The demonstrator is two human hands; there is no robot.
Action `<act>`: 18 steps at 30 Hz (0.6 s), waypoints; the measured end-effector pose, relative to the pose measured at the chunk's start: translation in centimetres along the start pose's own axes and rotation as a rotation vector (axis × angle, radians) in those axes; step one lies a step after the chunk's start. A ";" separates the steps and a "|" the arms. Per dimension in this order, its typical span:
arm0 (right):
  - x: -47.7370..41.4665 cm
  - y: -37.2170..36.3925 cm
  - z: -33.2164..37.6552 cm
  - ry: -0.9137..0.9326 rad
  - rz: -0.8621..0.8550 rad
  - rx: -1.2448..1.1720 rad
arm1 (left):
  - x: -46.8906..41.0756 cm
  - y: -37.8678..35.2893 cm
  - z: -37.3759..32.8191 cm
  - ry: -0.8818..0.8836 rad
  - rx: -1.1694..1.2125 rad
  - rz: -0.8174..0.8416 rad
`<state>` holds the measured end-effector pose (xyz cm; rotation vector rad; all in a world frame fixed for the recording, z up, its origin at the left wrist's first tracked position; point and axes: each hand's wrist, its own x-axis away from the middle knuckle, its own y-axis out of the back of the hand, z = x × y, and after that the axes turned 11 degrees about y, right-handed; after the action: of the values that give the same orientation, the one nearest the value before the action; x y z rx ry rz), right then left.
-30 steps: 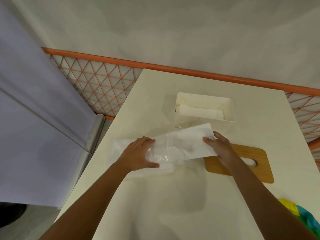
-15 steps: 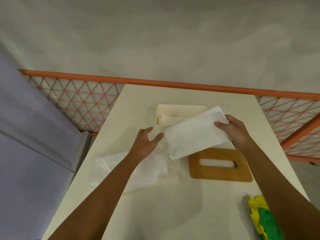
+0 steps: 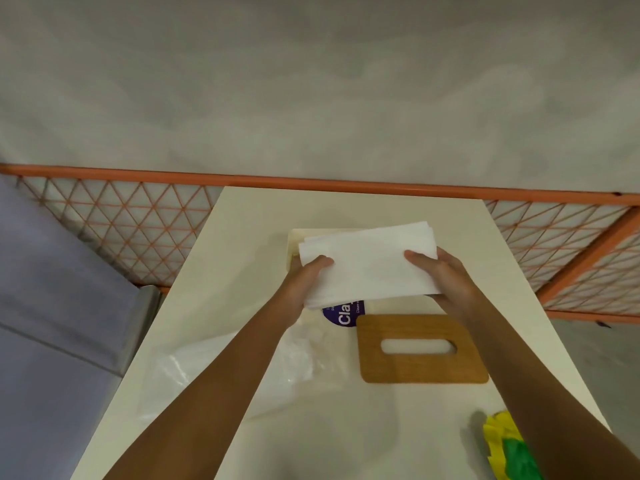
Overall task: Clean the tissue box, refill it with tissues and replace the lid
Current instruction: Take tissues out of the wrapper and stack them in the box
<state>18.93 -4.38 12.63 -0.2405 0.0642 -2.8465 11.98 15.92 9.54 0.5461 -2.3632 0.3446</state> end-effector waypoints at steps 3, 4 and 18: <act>-0.9 -0.1 -0.5 -0.022 0.010 0.016 | -0.6 0.7 -0.7 -0.042 -0.114 -0.062; -1.3 -0.2 -0.5 -0.023 0.028 0.034 | -0.9 0.8 -1.0 -0.067 -0.159 -0.079; -9.3 -3.3 -2.0 0.013 0.002 0.495 | -6.0 1.2 -6.2 -0.293 -0.559 -0.307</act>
<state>26.43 1.45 9.39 -0.1132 -0.6262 -2.7505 18.96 21.10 9.97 0.7009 -2.4467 -0.5539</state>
